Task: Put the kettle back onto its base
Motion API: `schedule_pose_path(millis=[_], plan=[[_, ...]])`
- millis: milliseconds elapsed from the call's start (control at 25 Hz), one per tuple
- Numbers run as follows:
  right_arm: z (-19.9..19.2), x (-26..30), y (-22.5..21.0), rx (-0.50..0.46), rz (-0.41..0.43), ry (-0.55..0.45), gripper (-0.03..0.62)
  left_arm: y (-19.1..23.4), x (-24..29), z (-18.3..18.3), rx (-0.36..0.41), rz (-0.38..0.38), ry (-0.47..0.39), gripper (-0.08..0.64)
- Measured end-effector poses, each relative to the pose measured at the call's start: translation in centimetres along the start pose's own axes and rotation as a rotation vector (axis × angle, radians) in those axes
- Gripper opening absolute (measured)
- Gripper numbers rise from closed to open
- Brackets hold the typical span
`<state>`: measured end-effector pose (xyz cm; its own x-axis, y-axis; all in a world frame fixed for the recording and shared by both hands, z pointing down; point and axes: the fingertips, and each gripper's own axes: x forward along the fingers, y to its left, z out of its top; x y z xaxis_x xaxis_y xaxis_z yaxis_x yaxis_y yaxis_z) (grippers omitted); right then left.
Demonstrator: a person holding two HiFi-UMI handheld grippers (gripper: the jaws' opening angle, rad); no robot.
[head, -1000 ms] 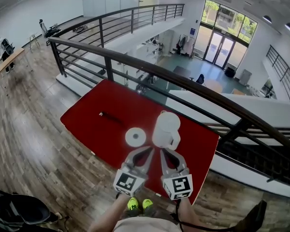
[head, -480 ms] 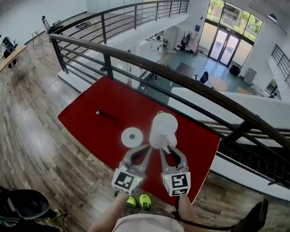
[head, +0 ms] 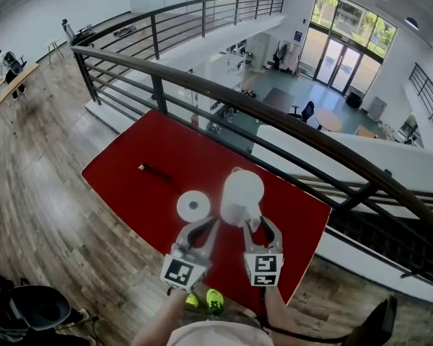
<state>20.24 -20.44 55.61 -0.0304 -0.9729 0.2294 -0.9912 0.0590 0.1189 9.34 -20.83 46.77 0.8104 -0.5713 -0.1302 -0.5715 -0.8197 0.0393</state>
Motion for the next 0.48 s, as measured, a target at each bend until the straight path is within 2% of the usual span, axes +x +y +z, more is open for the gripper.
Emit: schedule_pose_path(millis=[240,480], plan=[[-2.9,1.9,-1.4,0.014,-0.037,0.048,0.177,1.7,0.0,-0.5,-0.006,0.032,0.008,-0.008],[-4.1,3.3,-1.8,0.033,-0.023,0.075,0.169,2.1,0.6,-1.0,-0.008,0.033,0.024,-0.008]])
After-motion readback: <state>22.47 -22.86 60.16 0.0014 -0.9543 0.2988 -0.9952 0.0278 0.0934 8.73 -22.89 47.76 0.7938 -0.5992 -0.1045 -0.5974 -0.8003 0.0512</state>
